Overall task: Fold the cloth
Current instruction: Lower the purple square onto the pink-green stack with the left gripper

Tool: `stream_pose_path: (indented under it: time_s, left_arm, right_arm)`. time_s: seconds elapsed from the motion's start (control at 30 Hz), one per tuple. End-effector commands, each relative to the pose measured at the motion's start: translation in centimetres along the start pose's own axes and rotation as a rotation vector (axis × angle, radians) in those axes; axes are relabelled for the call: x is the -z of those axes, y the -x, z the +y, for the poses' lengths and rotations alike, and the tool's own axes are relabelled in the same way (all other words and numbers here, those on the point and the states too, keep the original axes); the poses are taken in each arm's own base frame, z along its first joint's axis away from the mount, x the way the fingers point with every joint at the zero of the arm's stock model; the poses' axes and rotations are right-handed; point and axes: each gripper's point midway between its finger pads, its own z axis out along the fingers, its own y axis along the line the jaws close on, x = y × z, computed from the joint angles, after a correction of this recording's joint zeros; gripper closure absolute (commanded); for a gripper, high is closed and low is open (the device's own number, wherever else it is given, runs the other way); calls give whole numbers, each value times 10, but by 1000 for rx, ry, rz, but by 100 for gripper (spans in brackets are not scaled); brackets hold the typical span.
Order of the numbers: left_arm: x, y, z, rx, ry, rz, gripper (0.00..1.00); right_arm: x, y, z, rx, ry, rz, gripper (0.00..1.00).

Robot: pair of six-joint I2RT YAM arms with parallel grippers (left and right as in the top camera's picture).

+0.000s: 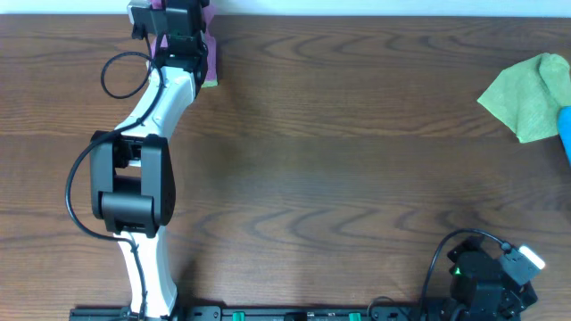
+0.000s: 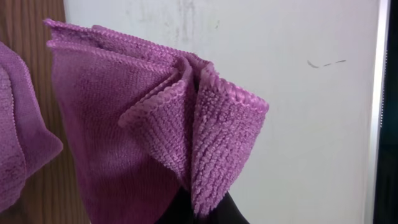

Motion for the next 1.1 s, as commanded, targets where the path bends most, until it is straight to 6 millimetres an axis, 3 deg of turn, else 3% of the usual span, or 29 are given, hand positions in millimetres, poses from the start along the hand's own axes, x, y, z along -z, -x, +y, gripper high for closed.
stream_pose_path:
  time_s: [0.0, 0.47, 0.83, 1.07]
  left_arm:
    - [-9, 1, 1, -32, -9, -2, 94]
    - [-23, -5, 60, -151, 122, 6, 94]
    - [-18, -7, 77, -172, 206, 36, 94]
    - [-1, 7, 89, -215, 327, 27, 94]
  right_arm:
    - [0, 0, -4, -13, -18, -6, 1]
    - [0, 0, -4, -14, -18, -6, 1]
    - [0, 0, -4, -14, -18, -6, 1]
    - [0, 0, -4, -14, -18, -6, 1]
